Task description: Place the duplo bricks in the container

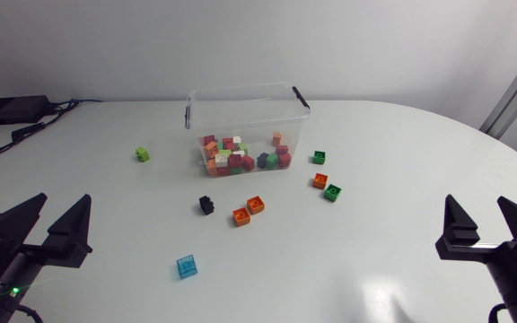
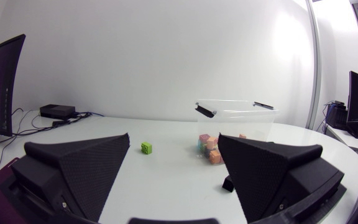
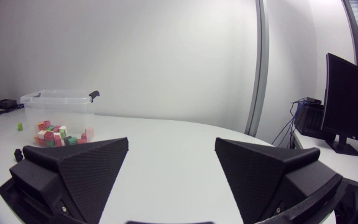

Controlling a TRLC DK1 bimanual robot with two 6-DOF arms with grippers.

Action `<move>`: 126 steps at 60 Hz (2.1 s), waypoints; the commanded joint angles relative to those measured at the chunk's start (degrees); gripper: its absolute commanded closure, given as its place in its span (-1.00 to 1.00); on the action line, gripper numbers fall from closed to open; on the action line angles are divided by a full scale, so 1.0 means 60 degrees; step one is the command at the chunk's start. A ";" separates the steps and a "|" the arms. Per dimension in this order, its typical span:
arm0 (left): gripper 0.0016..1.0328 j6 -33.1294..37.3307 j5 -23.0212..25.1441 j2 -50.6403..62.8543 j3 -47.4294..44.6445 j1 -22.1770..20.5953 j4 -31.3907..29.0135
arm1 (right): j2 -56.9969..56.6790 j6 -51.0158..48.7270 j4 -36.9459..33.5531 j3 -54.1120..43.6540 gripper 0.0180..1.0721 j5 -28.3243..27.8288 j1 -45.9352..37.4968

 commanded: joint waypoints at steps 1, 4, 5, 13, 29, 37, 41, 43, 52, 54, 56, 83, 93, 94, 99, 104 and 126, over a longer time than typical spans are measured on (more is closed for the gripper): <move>-0.92 0.0017 0.0040 -0.0064 -0.0195 -0.0040 0.0098 | -0.0027 0.0236 -0.0050 -0.0169 -0.91 -0.0053 0.0065; -0.92 0.0017 0.0040 -0.0064 -0.0180 -0.0055 0.0098 | -0.0027 0.0236 -0.0064 -0.0169 -0.91 -0.0038 0.0080; -0.92 0.0017 0.0040 -0.0064 -0.0180 -0.0055 0.0098 | -0.0027 0.0236 -0.0064 -0.0169 -0.91 -0.0038 0.0094; -0.92 0.0017 0.0040 -0.0064 -0.0180 -0.0040 0.0112 | -0.0027 0.0222 -0.0064 -0.0169 -0.91 -0.0053 0.0109; -0.92 0.0003 0.0040 -0.0094 0.0039 0.0121 0.0259 | -0.0057 0.0192 0.0009 -0.0169 -0.91 -0.0038 0.0080; -0.92 0.0003 0.0040 0.0155 0.0464 0.0106 0.0039 | -0.0042 0.0192 -0.0064 0.0153 -0.91 -0.0024 0.0065; -0.91 0.0003 0.0040 0.0668 0.0874 0.0077 0.0010 | -0.0013 0.0207 -0.0138 0.0431 -0.91 -0.0024 0.0138; -0.91 0.0003 0.0040 0.1152 0.1197 0.0062 -0.0019 | 0.0119 0.0207 -0.0152 0.0636 -0.91 -0.0024 0.0197; -0.89 0.0032 0.0055 0.2924 0.2442 0.0150 -0.0137 | 0.1042 0.0222 -0.0123 0.1398 -0.91 -0.0024 0.0387; -0.86 0.0105 0.0055 0.3246 0.2676 0.0165 -0.0137 | 0.1188 0.0222 -0.0094 0.1501 -0.91 -0.0024 0.0402; -0.86 0.0237 0.0055 0.3598 0.2910 0.0165 -0.0137 | 0.1364 0.0222 -0.0035 0.1588 -0.91 -0.0024 0.0431; -0.77 0.0735 0.0494 1.0439 0.7349 0.0502 -0.2598 | 0.4807 0.0222 0.0170 0.3200 -0.91 -0.0024 0.0695; -0.77 0.1394 0.0889 1.3002 0.8946 0.0868 -0.3462 | 0.5788 0.0236 0.0111 0.3434 -0.91 -0.0024 0.0841; -0.77 0.1511 0.0889 1.3251 0.9092 0.0883 -0.3462 | 0.5832 0.0236 0.0097 0.3463 -0.91 -0.0009 0.0856; -0.77 0.2771 0.0889 1.4599 0.9927 0.0956 -0.3682 | 0.6301 0.0222 -0.0123 0.3712 -0.91 -0.0009 0.0929; -0.77 0.3416 0.0933 1.5668 1.0659 0.1044 -0.3901 | 0.6638 0.0192 -0.0416 0.3947 -0.91 0.0005 0.1120; -0.84 0.6726 0.1519 1.9169 1.3325 0.1513 -0.4150 | 0.8205 -0.0438 -0.1558 0.4899 -0.91 -0.0346 0.1471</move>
